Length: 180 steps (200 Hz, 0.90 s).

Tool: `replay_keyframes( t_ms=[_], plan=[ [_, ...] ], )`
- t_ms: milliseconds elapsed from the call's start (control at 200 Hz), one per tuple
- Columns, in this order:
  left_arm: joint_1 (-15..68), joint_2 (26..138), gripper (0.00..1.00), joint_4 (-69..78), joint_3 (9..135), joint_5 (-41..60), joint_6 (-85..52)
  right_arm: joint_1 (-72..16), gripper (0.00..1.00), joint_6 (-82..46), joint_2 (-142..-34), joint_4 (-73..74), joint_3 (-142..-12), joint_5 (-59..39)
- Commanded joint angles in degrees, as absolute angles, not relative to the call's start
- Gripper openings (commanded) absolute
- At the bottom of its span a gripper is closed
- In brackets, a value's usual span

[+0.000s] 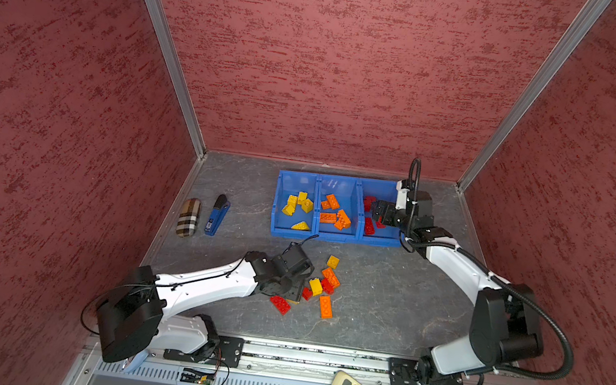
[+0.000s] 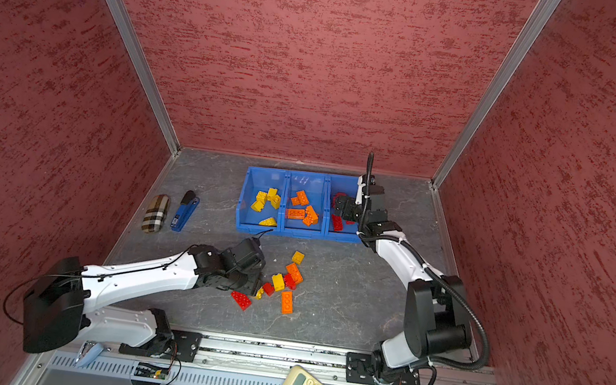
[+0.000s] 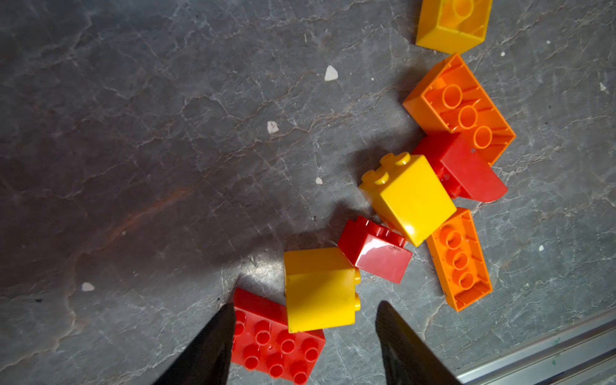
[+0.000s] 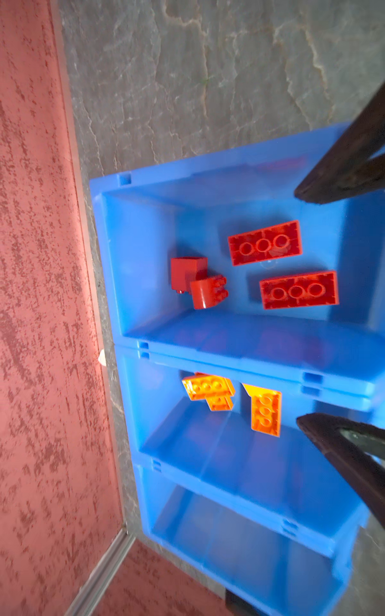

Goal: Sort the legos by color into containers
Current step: 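Lower the left gripper onto a yellow brick in the pile and grasp it, then carry the yellow brick to the near compartment and open the left gripper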

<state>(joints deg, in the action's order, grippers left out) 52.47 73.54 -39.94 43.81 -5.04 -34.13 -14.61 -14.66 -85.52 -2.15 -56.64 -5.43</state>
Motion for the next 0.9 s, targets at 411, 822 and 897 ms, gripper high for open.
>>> replay_keyframes(
  t_ms=[411, 822, 897],
  plan=[
    [54.68, 82.97, 0.62, -40.67, 46.46, -5.26, -30.60, -16.00, 0.99, -15.68, -75.49, 4.50, -49.19, -8.52],
    [55.06, 87.97, 0.62, -39.67, 47.94, -5.44, -28.32, -16.35, 0.99, -15.77, -76.72, 4.04, -49.83, -8.27],
    [55.04, 89.18, 0.58, -39.23, 48.76, -5.45, -28.13, -16.65, 0.99, -14.72, -76.38, 4.77, -49.59, -9.72]
  ],
)
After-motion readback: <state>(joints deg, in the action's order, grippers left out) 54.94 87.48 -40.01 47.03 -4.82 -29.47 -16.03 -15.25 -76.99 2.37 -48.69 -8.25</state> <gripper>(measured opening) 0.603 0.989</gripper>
